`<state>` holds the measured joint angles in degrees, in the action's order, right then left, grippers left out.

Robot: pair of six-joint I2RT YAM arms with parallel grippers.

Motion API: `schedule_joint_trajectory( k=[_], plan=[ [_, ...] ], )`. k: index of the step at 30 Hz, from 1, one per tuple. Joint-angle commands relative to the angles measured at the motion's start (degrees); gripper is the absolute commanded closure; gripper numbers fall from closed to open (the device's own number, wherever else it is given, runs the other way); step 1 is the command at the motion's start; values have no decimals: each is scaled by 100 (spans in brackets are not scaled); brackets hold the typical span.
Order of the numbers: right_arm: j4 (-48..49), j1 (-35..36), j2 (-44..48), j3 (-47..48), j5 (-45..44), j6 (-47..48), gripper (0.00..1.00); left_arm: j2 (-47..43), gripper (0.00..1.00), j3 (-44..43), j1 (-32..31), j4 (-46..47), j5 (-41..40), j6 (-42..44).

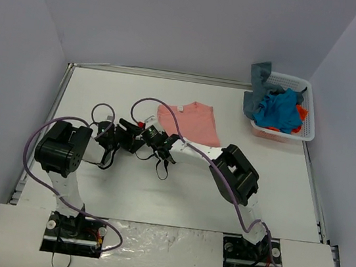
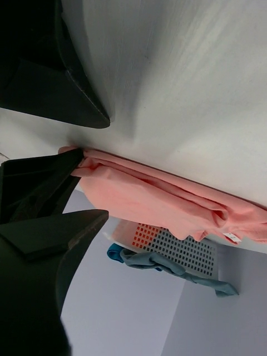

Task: Fold and stack the t-shirts
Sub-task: Put the neatly folded tshirt into the corner of the board with the left arm

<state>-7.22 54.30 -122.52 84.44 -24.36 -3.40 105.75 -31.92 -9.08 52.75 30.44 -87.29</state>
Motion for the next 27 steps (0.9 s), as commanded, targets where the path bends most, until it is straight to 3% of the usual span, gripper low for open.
schedule_joint_trajectory(
  k=[1,15,27],
  plan=[
    [-552,-8,184,72,353,-222,100,173,40,-111,-190,8,-73,71],
    [-517,1,536,107,336,-337,100,753,40,-534,-603,-397,-187,300],
    [-649,1,852,344,168,-240,100,692,40,-684,-665,-837,-222,581]
  ],
)
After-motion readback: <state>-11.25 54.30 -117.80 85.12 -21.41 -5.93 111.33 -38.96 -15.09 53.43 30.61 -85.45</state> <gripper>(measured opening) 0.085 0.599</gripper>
